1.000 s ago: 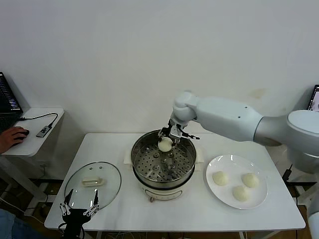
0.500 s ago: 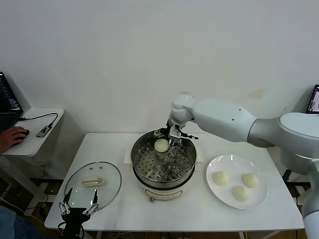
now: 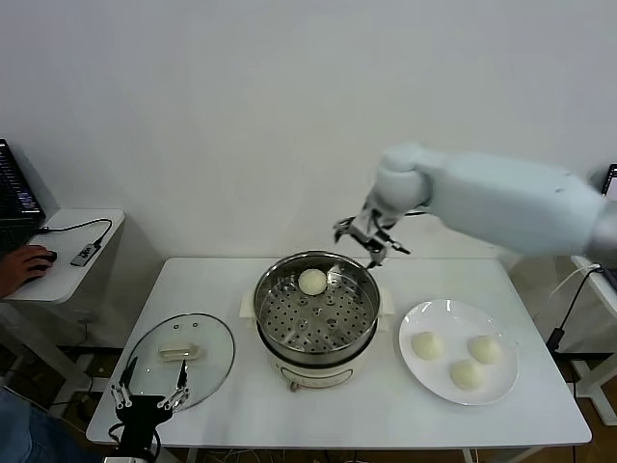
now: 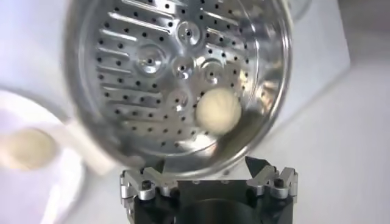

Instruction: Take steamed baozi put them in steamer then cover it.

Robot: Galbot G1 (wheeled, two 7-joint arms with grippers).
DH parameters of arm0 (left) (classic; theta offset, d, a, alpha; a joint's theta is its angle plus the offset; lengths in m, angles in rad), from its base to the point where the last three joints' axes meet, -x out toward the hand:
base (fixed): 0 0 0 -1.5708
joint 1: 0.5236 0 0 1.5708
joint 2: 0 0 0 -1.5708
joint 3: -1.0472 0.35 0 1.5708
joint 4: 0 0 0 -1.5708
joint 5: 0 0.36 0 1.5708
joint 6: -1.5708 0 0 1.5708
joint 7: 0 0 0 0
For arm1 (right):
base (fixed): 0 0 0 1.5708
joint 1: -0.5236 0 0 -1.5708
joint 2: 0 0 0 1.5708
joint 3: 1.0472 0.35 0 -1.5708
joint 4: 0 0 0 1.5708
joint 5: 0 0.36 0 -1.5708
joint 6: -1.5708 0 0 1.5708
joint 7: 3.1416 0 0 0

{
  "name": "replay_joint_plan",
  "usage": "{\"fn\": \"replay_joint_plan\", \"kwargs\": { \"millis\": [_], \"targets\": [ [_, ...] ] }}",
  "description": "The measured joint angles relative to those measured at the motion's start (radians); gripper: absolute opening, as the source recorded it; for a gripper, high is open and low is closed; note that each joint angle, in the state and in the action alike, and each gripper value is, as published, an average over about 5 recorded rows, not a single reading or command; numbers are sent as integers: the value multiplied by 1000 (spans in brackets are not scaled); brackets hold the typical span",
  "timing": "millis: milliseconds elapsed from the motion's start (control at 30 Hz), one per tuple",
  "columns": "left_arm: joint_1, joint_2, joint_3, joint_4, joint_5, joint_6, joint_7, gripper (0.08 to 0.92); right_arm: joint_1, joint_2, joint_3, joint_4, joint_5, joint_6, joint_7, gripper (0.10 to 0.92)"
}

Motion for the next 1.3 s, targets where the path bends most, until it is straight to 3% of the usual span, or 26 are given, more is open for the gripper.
{"fn": "replay_joint_plan", "kwargs": {
  "millis": [300, 567, 1300],
  "targets": [
    [-8, 15, 11, 0, -2, 5, -1, 823, -6, -249, -48, 125, 7, -114, -13, 823],
    [-15, 11, 2, -8, 0, 11, 1, 823, -197, -348, 60, 126, -60, -137, 1, 823],
    [1, 8, -39, -12, -4, 12, 3, 823, -741, -208, 447, -128, -216, -122, 63, 823]
  ]
}}
